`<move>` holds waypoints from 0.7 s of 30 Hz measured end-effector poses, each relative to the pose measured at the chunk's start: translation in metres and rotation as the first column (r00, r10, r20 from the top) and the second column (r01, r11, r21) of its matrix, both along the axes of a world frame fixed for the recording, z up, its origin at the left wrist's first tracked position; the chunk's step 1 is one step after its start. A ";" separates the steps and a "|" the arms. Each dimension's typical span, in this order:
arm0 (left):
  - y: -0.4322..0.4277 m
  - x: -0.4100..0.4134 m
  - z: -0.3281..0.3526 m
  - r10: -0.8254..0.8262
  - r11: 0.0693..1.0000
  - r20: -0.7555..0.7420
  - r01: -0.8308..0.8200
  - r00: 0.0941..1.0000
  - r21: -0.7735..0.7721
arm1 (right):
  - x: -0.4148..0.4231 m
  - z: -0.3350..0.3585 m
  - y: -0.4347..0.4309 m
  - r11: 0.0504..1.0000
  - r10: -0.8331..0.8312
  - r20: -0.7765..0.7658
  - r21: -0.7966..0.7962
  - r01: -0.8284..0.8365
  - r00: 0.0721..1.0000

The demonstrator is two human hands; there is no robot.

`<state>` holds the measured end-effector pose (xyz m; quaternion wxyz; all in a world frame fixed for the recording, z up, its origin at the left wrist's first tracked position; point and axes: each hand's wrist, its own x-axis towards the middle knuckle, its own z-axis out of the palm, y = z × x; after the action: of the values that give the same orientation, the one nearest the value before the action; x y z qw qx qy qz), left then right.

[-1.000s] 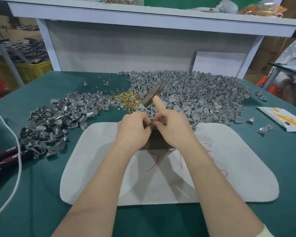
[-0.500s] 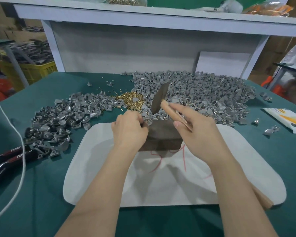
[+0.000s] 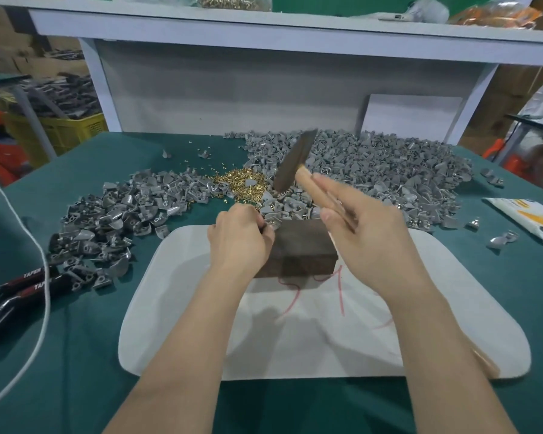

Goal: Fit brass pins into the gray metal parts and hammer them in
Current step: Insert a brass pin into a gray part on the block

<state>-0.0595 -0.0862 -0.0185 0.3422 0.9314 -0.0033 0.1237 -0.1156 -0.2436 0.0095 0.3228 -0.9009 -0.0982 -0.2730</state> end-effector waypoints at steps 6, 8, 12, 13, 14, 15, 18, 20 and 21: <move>0.001 0.000 0.001 -0.008 1.000 -0.028 0.008 1.000 -0.012 | 0.001 -0.002 0.000 0.985 -0.002 -0.197 -0.168 -0.031 0.980; 0.000 0.000 -0.001 -0.006 1.000 -0.013 0.006 1.000 -0.001 | 0.000 0.000 0.003 0.993 -0.010 -0.106 -0.118 -0.003 0.994; 0.000 0.002 0.000 0.001 1.000 -0.022 -0.001 1.000 -0.001 | 0.002 0.002 0.005 0.995 0.001 -0.107 -0.096 -0.011 0.994; 0.000 0.002 0.000 -0.002 1.000 -0.033 0.003 0.999 0.011 | 0.003 0.000 0.005 0.990 -0.011 -0.179 -0.144 -0.015 0.984; 0.000 0.002 0.000 -0.005 1.000 -0.039 0.005 0.999 0.018 | 0.003 -0.001 0.004 0.984 -0.032 -0.228 -0.178 -0.010 0.973; 0.000 0.001 0.001 -0.004 1.000 -0.037 0.005 0.999 0.020 | 0.003 -0.001 0.003 0.981 -0.046 -0.237 -0.195 -0.001 0.970; 0.000 0.002 0.000 -0.003 1.000 -0.020 0.003 1.000 0.017 | 0.000 0.003 0.007 0.991 -0.038 -0.114 -0.132 0.023 0.993; 0.000 0.002 0.000 0.008 1.000 -0.013 -0.008 1.000 -0.005 | 0.000 0.004 0.006 0.999 -0.032 -0.010 -0.023 0.032 0.999; 0.000 0.002 0.000 0.010 1.000 -0.016 -0.010 1.000 -0.009 | 0.001 0.005 0.006 0.999 -0.023 -0.008 -0.026 0.023 1.000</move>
<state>-0.0576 -0.0864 -0.0185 0.3457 0.9309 0.0047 0.1181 -0.1149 -0.2377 0.0145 0.3082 -0.9072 -0.0901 -0.2719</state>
